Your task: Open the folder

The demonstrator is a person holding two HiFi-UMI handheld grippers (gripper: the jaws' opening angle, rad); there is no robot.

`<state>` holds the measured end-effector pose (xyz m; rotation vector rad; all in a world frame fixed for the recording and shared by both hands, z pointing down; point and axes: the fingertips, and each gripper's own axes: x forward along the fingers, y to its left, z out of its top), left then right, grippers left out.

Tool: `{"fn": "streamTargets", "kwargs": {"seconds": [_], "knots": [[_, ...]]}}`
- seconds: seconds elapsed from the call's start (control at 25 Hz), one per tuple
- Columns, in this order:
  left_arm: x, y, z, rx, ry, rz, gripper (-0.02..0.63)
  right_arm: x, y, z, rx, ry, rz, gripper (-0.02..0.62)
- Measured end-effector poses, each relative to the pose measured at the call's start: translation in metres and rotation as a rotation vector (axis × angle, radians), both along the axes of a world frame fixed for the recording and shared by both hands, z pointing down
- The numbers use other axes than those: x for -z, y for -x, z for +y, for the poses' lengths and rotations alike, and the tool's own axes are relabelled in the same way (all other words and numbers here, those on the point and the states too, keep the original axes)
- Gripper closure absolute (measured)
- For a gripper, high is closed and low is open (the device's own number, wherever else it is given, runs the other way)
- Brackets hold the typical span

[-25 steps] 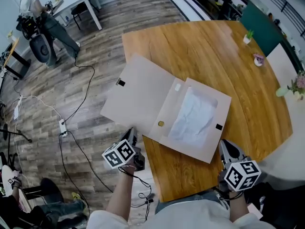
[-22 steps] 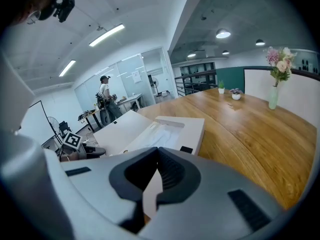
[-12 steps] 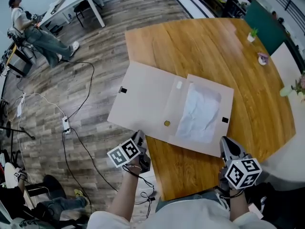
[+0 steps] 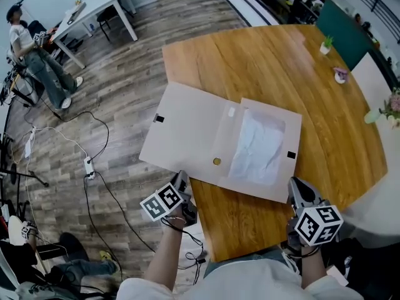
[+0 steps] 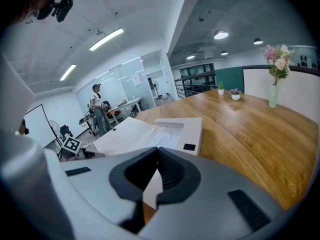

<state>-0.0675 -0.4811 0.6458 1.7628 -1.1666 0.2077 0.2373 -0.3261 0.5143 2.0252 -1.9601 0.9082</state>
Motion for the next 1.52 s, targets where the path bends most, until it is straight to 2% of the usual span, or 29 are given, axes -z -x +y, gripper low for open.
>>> {"fn": "streamTargets", "kwargs": {"seconds": [0.36,0.68,0.8,1.04,1.2,1.32,1.52], "knots": [[0.024,-0.006,0.003,-0.029,-0.064,-0.027,0.563,0.012,-0.01,0.014,-0.02,-0.04,-0.007,0.594],[0.051,0.009,0.017,0.012,-0.105,-0.041,0.545,0.028,-0.011,0.02,-0.026,-0.094,-0.02,0.594],[0.072,0.017,0.023,0.011,-0.145,-0.046,0.535,0.036,-0.008,0.018,-0.017,-0.115,-0.02,0.594],[0.143,0.022,0.034,-0.016,-0.329,-0.113,0.531,0.058,-0.003,0.012,0.004,-0.164,-0.008,0.594],[0.197,0.016,0.043,-0.044,-0.503,-0.237,0.537,0.076,-0.007,0.006,0.007,-0.209,0.025,0.594],[0.232,0.013,0.051,-0.033,-0.612,-0.309,0.596,0.094,-0.01,0.004,0.007,-0.241,0.074,0.594],[0.269,-0.002,0.062,-0.037,-0.731,-0.33,0.603,0.121,-0.022,0.008,-0.009,-0.301,0.145,0.594]]}}
